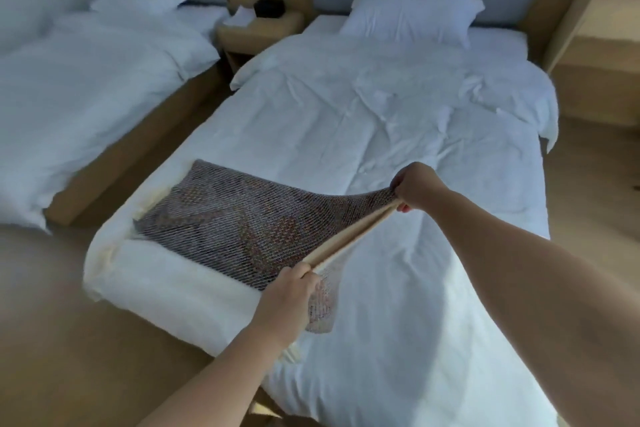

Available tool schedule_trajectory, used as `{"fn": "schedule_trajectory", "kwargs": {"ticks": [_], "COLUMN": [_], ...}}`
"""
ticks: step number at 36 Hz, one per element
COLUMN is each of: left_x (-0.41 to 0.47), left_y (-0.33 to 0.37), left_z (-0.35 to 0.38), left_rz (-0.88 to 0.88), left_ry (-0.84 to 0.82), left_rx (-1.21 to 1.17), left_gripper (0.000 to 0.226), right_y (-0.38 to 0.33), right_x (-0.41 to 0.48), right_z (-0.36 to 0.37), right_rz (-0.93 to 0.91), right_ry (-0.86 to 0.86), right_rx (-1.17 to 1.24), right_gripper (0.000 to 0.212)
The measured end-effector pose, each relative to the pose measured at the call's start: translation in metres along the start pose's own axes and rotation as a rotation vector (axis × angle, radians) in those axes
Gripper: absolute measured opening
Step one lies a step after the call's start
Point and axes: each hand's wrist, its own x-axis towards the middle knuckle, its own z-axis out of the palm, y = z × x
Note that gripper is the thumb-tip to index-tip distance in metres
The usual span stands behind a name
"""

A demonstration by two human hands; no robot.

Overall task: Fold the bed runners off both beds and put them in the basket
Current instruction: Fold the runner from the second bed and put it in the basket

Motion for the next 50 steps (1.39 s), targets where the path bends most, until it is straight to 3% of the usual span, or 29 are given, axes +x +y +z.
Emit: {"fn": "schedule_trajectory", "kwargs": {"ticks": [4,12,16,30,41,50], "left_x": [-0.015,-0.031,-0.033,-0.027,0.001,0.044], "left_y": [-0.043,-0.112,-0.137,-0.188,-0.244,-0.359], "left_z": [-0.029,-0.068,-0.079,-0.114,-0.140,-0.145], "left_rz": [0.025,0.085,0.075,-0.082,-0.139,-0.113], "left_ry": [0.051,0.081,0.082,0.122,0.152,0.078], "left_rx": [-0.012,-0.024,-0.031,0.029,-0.013,-0.031], "left_gripper": [0.044,0.044,0.046,0.033,0.036,0.032], "right_y": [-0.046,-0.109,-0.129,-0.184,-0.246,-0.317], "right_x": [-0.012,-0.025,-0.034,0.010,0.054,0.118], "right_z": [0.015,0.047,0.061,0.082,0.104,0.176], "right_rz": [0.011,0.013,-0.100,-0.286,-0.315,-0.266], "right_ry": [0.013,0.067,0.160,0.210,0.222,0.230], "right_rx": [0.049,0.244,0.123,-0.063,-0.112,-0.122], "right_gripper": [0.014,0.029,0.020,0.016,0.019,0.020]}}
